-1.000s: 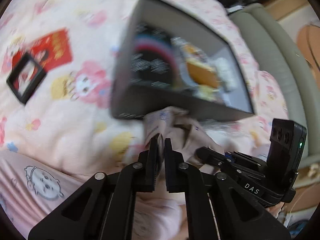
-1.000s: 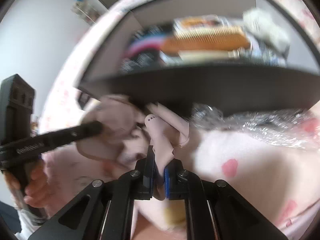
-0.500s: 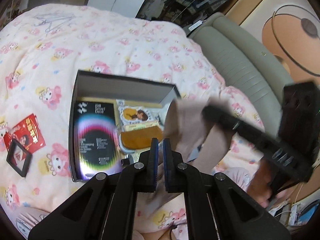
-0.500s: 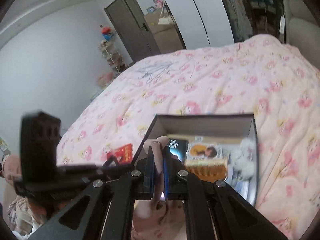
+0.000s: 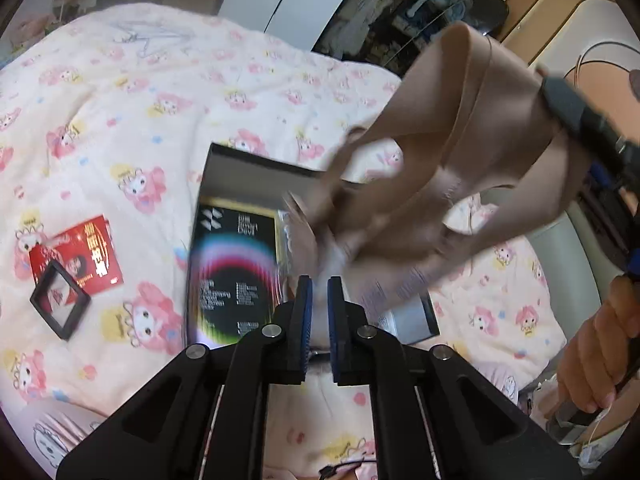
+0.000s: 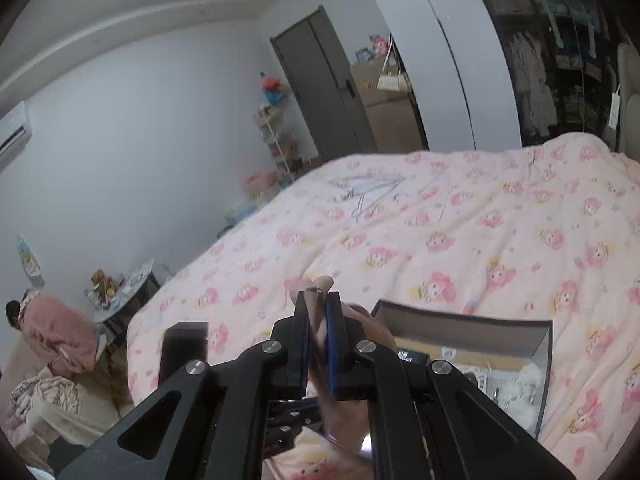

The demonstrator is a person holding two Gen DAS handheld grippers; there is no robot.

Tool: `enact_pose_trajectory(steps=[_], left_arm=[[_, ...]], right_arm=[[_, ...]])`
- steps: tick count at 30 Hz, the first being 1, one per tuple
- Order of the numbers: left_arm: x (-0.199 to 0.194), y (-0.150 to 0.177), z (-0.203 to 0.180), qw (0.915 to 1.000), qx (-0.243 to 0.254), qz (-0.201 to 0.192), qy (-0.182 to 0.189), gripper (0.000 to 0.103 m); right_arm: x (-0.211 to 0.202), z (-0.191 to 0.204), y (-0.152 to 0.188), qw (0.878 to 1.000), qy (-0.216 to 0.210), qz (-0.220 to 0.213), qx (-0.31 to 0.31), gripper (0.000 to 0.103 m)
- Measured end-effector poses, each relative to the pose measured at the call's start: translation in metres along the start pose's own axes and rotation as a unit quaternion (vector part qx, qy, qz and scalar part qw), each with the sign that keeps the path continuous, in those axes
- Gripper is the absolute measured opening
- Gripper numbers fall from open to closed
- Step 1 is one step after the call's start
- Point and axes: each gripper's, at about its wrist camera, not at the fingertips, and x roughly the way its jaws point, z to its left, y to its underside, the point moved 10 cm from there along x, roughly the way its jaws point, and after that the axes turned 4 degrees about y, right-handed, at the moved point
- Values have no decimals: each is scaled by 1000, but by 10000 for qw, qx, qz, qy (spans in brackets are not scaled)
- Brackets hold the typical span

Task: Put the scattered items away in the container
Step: 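Lift the beige cloth off the blanket with the left tool, then carry the cloth into the box and open the left tool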

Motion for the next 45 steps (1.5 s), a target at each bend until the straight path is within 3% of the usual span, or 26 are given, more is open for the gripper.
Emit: enact_pose_trajectory(steps=[2, 7, 11, 13, 19, 21, 23, 25, 27, 31, 32, 34, 36, 38, 40, 42, 45], left_arm=[[7, -1, 6, 9999, -50, 103, -73, 11], [40, 6, 22, 9981, -67, 505, -349, 11], [74, 9, 31, 9943, 32, 858, -634, 12], [91, 8, 32, 9925, 63, 1038, -650, 17], [135, 12, 9, 9900, 325, 1354, -215, 20], [149, 7, 7, 9893, 435, 1351, -326, 21], [162, 2, 15, 9861, 394, 1465, -682, 21], [168, 3, 34, 9777, 193, 1669, -1257, 21], [162, 4, 40, 9743, 166, 1693, -1479, 22], [143, 25, 54, 9690, 44, 1871, -1615, 24], [138, 31, 57, 9680, 1, 1924, -1608, 25], [130, 37, 60, 9702, -214, 1912, -1471, 25], [121, 33, 54, 9780, -406, 1704, -1134, 25], [113, 25, 47, 9850, -322, 1396, -962, 25], [115, 24, 45, 9859, -252, 1360, -937, 25], [123, 31, 52, 9828, -392, 1530, -952, 25], [128, 38, 59, 9788, -444, 1665, -1110, 25]], right_arm=[[8, -17, 11, 9997, 185, 138, 110, 5], [54, -102, 84, 9852, 860, 1209, 861, 6], [77, -178, 142, 9515, 2083, 2112, 820, 7], [78, -198, 151, 9406, 2433, 2248, 740, 8], [64, -198, 117, 9669, 1883, 1356, 1062, 25], [61, -194, 110, 9718, 1692, 1201, 1123, 25], [69, -186, 116, 9734, 1399, 1427, 1117, 27], [85, -180, 135, 9664, 1222, 1961, 1130, 27], [97, -185, 156, 9544, 1394, 2355, 1196, 27], [107, -193, 176, 9396, 1680, 2737, 1182, 27], [109, -190, 180, 9376, 1605, 2866, 1138, 27], [113, -171, 189, 9350, 1020, 3212, 1106, 27], [110, -160, 185, 9388, 637, 3139, 1266, 27], [104, -167, 172, 9472, 943, 2824, 1190, 27], [100, -175, 161, 9540, 1216, 2464, 1197, 27], [102, -182, 165, 9505, 1342, 2457, 1350, 27], [110, -189, 185, 9362, 1569, 2843, 1341, 27]])
